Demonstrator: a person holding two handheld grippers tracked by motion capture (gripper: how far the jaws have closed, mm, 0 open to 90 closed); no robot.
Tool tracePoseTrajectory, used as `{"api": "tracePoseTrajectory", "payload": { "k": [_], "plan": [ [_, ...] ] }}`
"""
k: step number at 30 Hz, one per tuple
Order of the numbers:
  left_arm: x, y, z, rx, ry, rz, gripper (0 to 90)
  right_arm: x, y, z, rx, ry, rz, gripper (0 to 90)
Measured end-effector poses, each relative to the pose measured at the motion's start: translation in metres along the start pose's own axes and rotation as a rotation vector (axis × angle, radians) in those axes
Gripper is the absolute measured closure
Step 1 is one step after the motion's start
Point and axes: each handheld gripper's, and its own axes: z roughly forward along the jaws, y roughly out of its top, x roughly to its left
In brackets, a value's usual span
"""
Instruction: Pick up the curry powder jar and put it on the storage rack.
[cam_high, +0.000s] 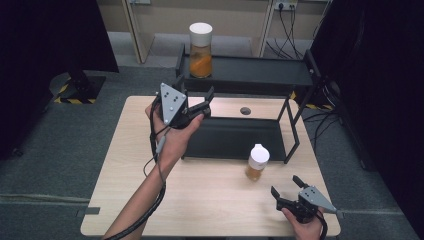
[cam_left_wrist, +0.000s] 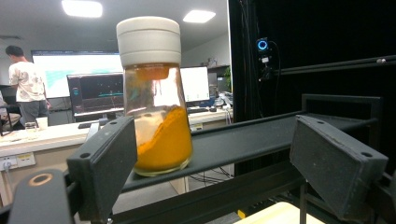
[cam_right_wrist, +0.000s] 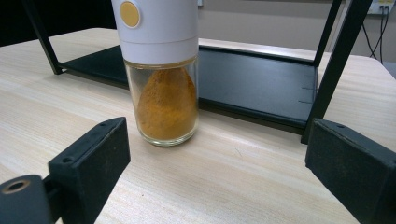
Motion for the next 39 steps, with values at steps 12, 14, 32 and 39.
{"api": "tracePoseTrajectory", "payload": {
  "k": [12,14,32,39],
  "plan": [
    [-0.002,-0.014,-0.013,0.017,-0.019,0.002,14.2,0.000,0.000,0.000,0.000,0.000,-0.001,6.9],
    [-0.003,-0.017,-0.014,0.016,-0.017,0.001,14.1,0.000,0.000,0.000,0.000,0.000,-0.002,6.9],
    [-0.002,-0.043,-0.033,0.041,-0.027,-0.017,13.9,0.001,0.000,0.000,0.001,-0.001,-0.001,6.9],
    [-0.003,-0.051,-0.040,0.050,-0.034,-0.019,13.9,0.001,0.000,0.000,-0.001,-0.001,0.000,6.9]
  ]
}}
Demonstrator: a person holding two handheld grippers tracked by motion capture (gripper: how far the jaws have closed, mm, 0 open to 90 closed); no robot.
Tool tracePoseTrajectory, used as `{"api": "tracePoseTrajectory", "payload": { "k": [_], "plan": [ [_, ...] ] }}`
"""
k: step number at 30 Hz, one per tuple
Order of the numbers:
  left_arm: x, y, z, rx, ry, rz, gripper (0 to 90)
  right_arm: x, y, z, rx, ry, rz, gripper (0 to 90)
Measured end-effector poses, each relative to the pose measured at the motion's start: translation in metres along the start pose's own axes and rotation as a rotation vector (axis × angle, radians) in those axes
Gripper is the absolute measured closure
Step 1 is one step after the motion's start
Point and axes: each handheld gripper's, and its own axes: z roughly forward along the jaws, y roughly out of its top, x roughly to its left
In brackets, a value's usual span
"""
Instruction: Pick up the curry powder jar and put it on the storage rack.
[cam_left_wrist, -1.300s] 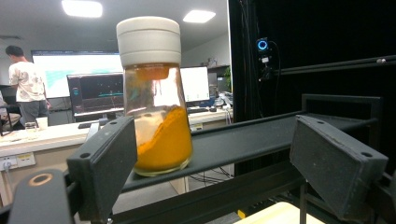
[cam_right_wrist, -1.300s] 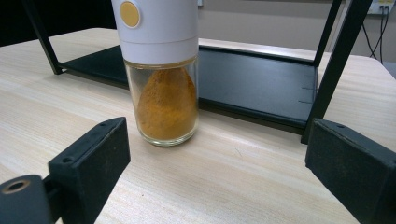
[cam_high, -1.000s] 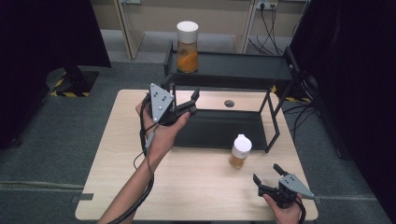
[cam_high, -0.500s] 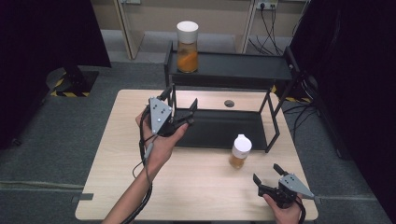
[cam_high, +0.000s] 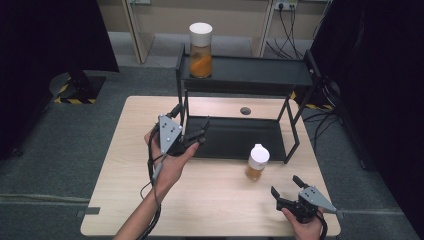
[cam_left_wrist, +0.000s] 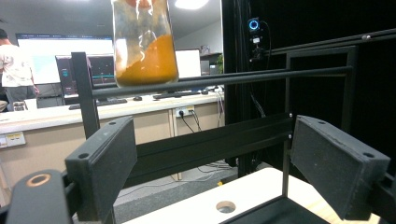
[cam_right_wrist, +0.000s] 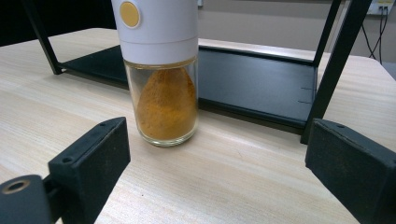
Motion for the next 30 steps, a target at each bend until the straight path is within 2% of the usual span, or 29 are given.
{"api": "tracePoseTrajectory", "payload": {
  "k": [3,12,30],
  "plan": [
    [0.000,-0.004,-0.003,0.004,-0.006,-0.013,13.8,0.000,0.000,0.000,0.000,0.000,0.000,6.9],
    [-0.004,-0.017,-0.012,0.016,-0.019,-0.020,13.8,0.000,0.000,0.000,0.001,0.001,0.000,6.9],
    [-0.005,-0.044,-0.036,0.053,-0.024,-0.040,13.6,0.001,0.000,0.000,0.001,0.002,-0.002,6.9]
  ]
}}
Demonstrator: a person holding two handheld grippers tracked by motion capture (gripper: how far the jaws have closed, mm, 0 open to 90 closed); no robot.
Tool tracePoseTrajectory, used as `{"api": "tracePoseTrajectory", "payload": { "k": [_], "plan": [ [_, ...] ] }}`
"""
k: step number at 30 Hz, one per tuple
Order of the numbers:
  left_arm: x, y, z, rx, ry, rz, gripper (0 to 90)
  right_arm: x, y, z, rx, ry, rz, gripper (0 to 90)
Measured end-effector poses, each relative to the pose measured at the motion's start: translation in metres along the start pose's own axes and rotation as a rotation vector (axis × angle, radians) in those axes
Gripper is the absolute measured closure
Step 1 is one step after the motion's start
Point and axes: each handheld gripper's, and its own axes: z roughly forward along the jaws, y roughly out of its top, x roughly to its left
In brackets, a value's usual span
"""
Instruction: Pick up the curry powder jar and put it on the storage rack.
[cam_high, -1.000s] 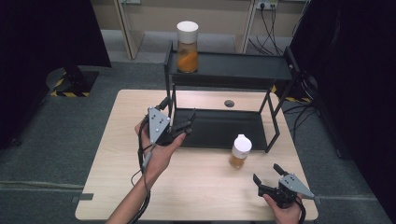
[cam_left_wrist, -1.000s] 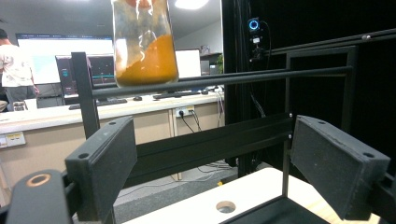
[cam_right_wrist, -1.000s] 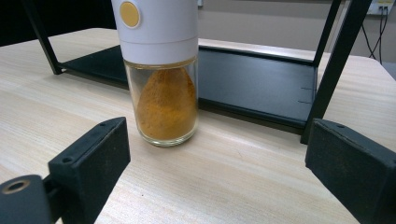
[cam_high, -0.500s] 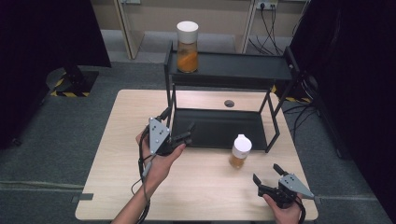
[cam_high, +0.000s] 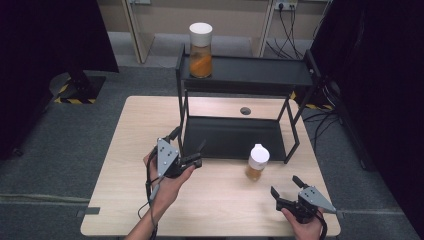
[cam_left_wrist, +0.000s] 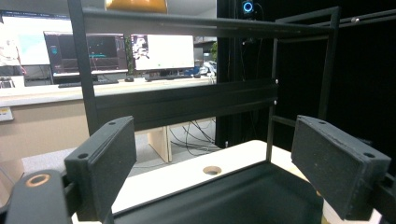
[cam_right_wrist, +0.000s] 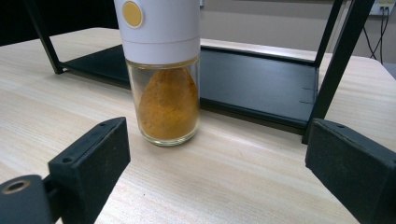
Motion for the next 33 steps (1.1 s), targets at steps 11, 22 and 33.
{"api": "tracePoseTrajectory", "payload": {
  "k": [11,22,33],
  "plan": [
    [-0.002,-0.020,-0.011,0.028,-0.001,-0.030,13.4,0.000,0.000,0.000,-0.001,0.001,0.001,6.9],
    [-0.002,-0.039,-0.022,0.059,0.004,-0.048,13.3,0.000,0.000,0.000,0.000,0.000,0.000,6.9],
    [0.000,-0.061,-0.030,0.101,-0.007,-0.071,12.9,0.000,0.000,0.000,-0.001,0.001,-0.001,6.9]
  ]
}}
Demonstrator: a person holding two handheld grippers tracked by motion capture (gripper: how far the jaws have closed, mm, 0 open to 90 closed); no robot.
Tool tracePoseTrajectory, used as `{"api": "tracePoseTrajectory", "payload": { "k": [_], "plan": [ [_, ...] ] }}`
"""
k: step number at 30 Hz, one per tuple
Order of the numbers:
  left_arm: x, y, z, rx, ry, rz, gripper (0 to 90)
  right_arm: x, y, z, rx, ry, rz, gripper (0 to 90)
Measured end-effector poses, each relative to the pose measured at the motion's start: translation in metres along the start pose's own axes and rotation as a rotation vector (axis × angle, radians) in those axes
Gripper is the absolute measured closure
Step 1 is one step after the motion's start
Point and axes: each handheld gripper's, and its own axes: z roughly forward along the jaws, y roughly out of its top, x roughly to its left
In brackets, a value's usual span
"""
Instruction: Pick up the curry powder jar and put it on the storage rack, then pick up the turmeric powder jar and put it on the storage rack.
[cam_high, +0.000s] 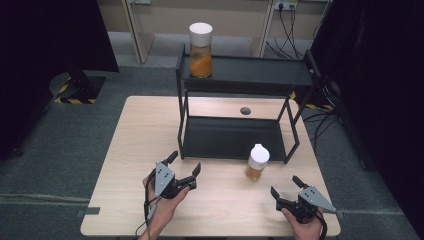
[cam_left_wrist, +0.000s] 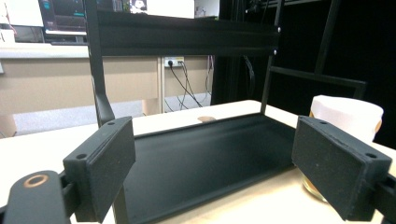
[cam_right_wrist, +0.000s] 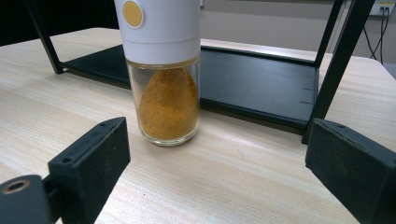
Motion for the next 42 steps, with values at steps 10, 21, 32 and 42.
{"api": "tracePoseTrajectory", "payload": {
  "k": [10,21,32,42],
  "plan": [
    [0.000,-0.021,-0.004,0.037,0.011,-0.026,12.3,0.000,0.000,0.000,0.000,0.001,0.002,6.9],
    [0.001,-0.035,-0.005,0.087,0.010,-0.045,12.2,-0.001,0.000,0.000,0.000,0.005,0.001,6.8],
    [0.001,-0.040,-0.006,0.094,0.008,-0.053,12.2,-0.001,0.000,0.000,0.000,0.004,0.001,6.7],
    [0.000,-0.039,-0.005,0.098,0.007,-0.045,11.8,0.000,0.001,0.000,0.003,0.001,-0.001,6.4]
  ]
}}
